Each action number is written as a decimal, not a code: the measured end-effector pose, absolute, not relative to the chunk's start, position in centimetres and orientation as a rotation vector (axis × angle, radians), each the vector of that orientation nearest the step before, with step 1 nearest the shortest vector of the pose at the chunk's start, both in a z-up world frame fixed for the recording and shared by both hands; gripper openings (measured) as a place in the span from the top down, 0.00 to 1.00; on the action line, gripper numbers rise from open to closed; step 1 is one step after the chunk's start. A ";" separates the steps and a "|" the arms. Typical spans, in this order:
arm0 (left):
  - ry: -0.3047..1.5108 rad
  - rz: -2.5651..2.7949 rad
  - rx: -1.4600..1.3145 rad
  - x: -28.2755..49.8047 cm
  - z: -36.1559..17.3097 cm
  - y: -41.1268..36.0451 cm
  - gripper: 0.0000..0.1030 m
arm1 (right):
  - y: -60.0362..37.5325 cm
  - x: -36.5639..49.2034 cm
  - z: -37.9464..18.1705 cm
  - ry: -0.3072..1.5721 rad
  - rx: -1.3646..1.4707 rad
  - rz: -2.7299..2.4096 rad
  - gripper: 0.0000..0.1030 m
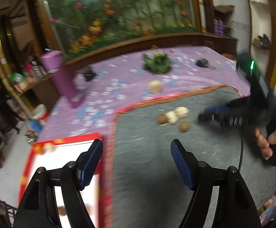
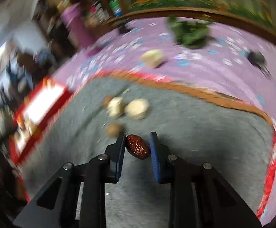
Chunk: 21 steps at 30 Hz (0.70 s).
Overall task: Organize fruits
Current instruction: 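Grasp a brown round fruit with the left tool while the right tool grasps a red date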
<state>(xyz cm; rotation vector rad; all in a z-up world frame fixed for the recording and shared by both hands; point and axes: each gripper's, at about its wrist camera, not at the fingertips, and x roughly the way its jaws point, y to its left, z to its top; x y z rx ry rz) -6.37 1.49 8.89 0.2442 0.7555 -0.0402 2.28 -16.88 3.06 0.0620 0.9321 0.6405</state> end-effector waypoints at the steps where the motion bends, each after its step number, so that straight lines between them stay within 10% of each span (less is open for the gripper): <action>1: 0.783 -0.062 0.244 -5.4 8.3 0.7 0.29 | -18.3 2.9 3.3 0.934 0.130 0.626 0.73; 12: 0.947 -0.097 0.201 1.1 3.0 -4.1 0.42 | -24.0 5.0 4.1 0.906 0.412 0.548 0.74; 16: 0.976 -0.110 0.178 2.1 2.1 -4.4 0.74 | -23.8 5.0 4.0 0.907 0.417 0.555 0.74; 21: 0.944 -0.132 0.156 1.8 2.1 -4.3 0.79 | -23.7 5.2 3.7 0.917 0.418 0.550 0.74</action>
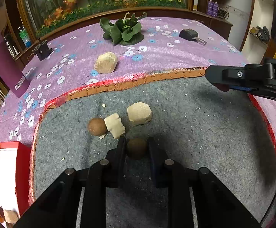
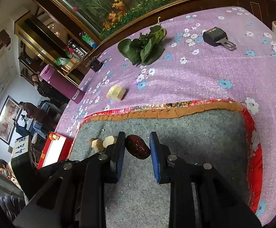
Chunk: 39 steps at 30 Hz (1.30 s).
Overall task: Organize fruits
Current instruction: 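Grasp a brown round fruit with the left tool while the right tool grasps a red date, then carry both items over the tray and open both tools to drop them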
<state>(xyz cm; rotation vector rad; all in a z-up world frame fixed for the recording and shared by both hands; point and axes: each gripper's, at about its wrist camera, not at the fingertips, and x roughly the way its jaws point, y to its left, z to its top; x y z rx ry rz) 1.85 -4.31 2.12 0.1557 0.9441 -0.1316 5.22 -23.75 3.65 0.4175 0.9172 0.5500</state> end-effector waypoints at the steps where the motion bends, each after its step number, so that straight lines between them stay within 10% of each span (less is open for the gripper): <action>1: 0.938 -0.138 0.148 1.7 2.1 -4.2 0.79 | -23.7 5.2 3.6 0.916 0.416 0.549 0.74; 23: 0.551 0.297 -0.006 -13.9 12.8 15.0 0.79 | -9.6 -0.3 8.2 0.831 0.397 0.868 0.73; 39: 0.670 0.505 -0.010 -15.3 6.4 23.6 0.79 | 10.5 -7.1 5.0 0.986 0.131 1.049 0.73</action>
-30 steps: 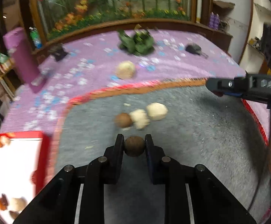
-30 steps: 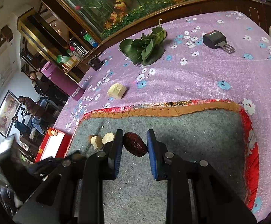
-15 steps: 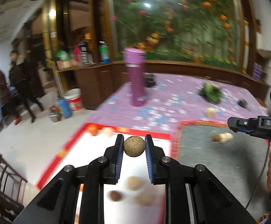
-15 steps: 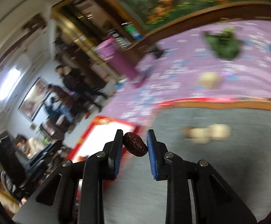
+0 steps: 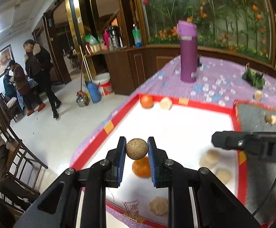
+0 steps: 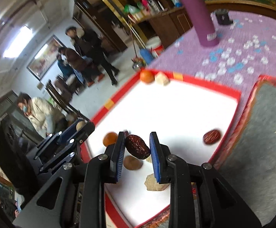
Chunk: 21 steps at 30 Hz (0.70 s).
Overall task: Organize fruits
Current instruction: 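Carry both items over the tray and open both tools to drop them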
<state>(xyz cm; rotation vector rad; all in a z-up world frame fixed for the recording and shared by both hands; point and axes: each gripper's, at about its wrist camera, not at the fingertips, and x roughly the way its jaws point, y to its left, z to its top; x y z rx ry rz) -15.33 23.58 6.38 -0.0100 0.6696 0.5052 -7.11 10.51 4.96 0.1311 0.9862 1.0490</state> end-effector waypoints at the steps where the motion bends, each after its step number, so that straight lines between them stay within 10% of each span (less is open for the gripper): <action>1: 0.681 0.503 -0.011 -15.2 6.0 23.6 0.79 | 10.9 -7.1 4.3 1.007 0.125 1.041 0.73; 5: 0.704 0.540 0.014 -15.3 5.4 23.6 0.78 | 11.6 -7.3 3.9 1.008 0.090 1.018 0.72; 10: 0.677 0.581 0.022 -16.2 6.0 23.8 0.31 | 10.5 -7.1 5.6 0.977 0.135 1.026 0.51; 21: 0.649 0.442 0.051 -15.3 8.0 19.8 0.23 | -7.0 -1.8 9.8 0.757 0.307 0.803 0.47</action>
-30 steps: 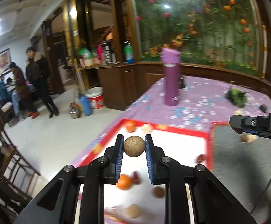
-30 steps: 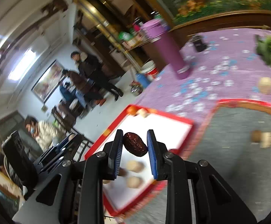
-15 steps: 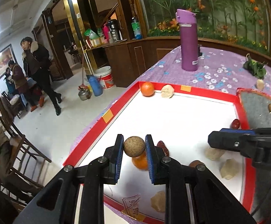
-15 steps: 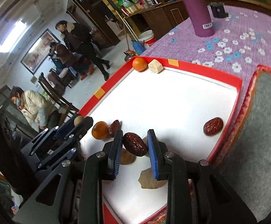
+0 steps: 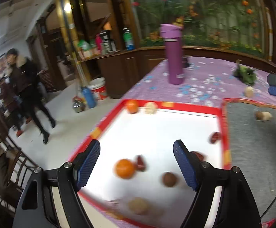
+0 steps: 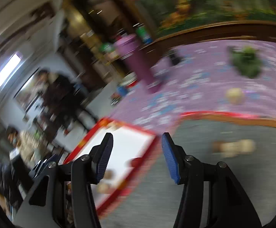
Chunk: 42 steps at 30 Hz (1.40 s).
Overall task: Organize fruits
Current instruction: 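Carry both items over the tray and open both tools to drop them, then move both tools back to the mat toward the remaining beige pieces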
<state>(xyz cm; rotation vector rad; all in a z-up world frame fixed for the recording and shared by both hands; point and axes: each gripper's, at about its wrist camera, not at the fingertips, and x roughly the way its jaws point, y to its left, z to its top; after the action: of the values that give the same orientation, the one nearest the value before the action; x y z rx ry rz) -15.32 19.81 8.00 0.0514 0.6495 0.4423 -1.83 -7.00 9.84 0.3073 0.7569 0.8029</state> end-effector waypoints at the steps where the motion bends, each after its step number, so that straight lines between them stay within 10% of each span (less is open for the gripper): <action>1: 0.652 0.415 0.061 -14.9 8.1 18.9 0.23 | -10.1 -0.9 9.6 0.749 0.338 0.749 0.47; 9: 0.671 0.198 0.137 -9.8 9.1 11.2 0.22 | -21.4 4.6 6.0 0.854 0.486 0.547 0.47; 29: 0.809 0.045 0.250 -5.0 6.4 2.7 0.22 | -11.6 7.0 2.3 1.059 0.132 0.580 0.53; 42: 0.852 0.045 0.191 -5.2 5.6 1.8 0.22 | -16.2 8.4 0.9 1.219 0.486 0.774 0.62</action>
<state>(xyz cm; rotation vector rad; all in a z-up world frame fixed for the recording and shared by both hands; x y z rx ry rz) -5.24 1.80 5.58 0.1911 0.8525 0.0449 8.40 -16.22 0.87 0.4862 1.2195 0.7738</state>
